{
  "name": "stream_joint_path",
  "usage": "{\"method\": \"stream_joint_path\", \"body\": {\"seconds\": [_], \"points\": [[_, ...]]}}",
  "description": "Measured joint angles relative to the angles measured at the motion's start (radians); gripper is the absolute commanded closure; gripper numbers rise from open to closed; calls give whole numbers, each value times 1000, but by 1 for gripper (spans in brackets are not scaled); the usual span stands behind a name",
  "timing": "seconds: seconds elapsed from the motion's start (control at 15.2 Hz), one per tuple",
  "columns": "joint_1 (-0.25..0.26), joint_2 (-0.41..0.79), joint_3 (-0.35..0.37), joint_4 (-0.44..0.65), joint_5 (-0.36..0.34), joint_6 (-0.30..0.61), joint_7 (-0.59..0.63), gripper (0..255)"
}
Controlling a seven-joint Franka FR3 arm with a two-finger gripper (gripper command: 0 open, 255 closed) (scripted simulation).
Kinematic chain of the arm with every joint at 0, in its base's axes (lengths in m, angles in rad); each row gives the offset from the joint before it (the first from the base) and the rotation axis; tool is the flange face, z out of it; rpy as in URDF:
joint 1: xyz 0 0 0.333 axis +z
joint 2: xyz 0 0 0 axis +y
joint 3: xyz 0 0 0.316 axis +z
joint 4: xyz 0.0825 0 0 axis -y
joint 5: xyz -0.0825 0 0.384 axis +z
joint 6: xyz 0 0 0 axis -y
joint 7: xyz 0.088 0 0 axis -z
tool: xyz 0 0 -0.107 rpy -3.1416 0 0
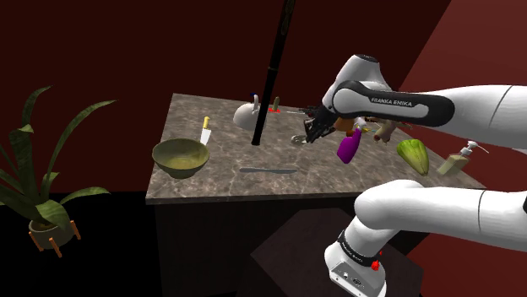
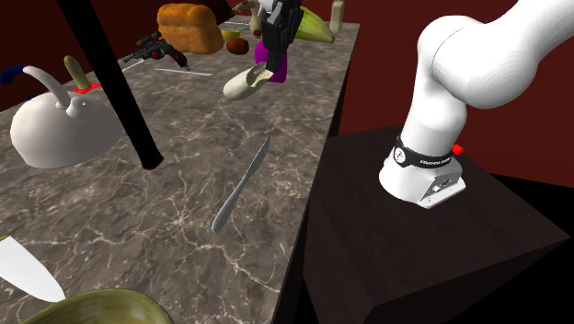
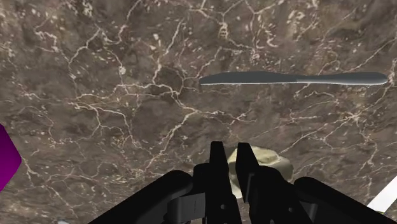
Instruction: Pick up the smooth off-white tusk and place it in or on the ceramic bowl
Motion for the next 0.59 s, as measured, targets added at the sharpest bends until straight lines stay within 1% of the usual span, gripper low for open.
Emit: {"method": "stream_joint_path", "body": {"seconds": [0.46,0.59], "points": [[-3,-3,-6,83,-4,-87,-3,255],[8,23,23,112,9,-90,25,255]]}}
